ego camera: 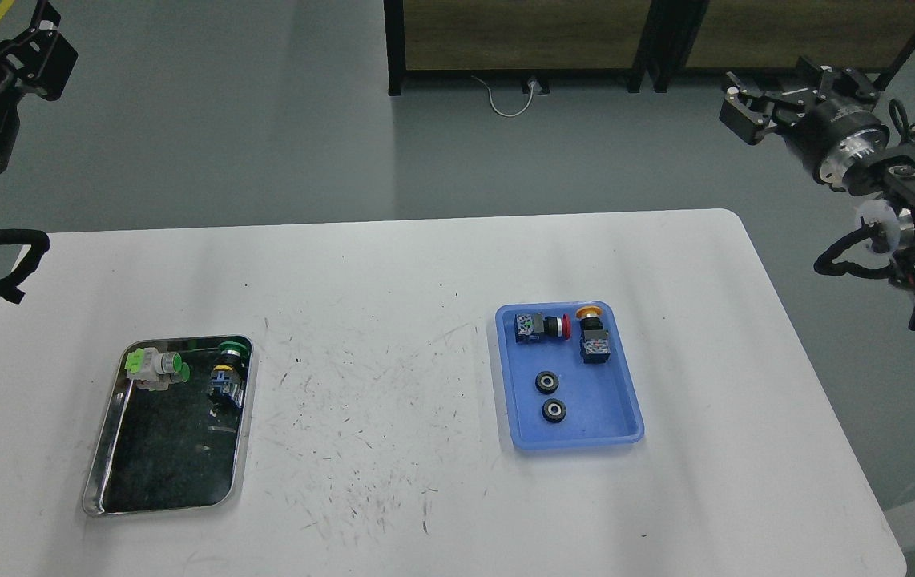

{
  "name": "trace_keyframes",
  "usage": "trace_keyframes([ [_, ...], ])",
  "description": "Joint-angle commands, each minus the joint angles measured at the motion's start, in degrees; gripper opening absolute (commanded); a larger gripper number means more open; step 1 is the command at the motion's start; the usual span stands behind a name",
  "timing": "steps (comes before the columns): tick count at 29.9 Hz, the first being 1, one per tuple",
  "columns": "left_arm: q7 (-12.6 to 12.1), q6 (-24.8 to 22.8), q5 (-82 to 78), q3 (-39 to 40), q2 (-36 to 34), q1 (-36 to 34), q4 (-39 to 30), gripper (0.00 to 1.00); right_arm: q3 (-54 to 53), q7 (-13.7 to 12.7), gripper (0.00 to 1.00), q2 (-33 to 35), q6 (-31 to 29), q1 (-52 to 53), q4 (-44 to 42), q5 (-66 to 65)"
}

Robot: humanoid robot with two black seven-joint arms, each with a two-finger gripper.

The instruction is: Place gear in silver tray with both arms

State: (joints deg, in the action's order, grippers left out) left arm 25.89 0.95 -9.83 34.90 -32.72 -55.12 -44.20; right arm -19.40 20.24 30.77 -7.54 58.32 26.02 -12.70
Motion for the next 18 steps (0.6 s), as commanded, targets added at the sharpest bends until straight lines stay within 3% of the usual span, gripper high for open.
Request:
trace_keyframes([
  [1,0.4,0.8,0.3,-0.1,2.3,-0.1,2.6,0.99,-0.3,-0.1,1.0,-1.9,1.1,0.1,-0.4,-0.2],
  [5,0.4,3.1,0.4,-0.4,3.6,-0.2,3.8,0.99,0.2,-0.6,0.99,-2.2,6.0,0.3,-1.1,-0.5],
  [8,0.1,2.2,0.4,-0.8,3.2,0.2,3.8,0.99,0.2,-1.0,1.0,-1.6,6.0,0.7,-1.8,-1.2],
  [15,0.8,-8.6,-0.7,-3.4,2.7,1.5,3.5,0.99,-0.1,-0.5,1.0,-2.0,-0.4,1.4,-4.3,-3.3],
  [18,1.6,-9.7,-3.1,-6.1,2.6,1.1,3.2,0.99,0.2,-0.4,1.0,-2.5,-1.0,1.0,-3.8,-3.6],
])
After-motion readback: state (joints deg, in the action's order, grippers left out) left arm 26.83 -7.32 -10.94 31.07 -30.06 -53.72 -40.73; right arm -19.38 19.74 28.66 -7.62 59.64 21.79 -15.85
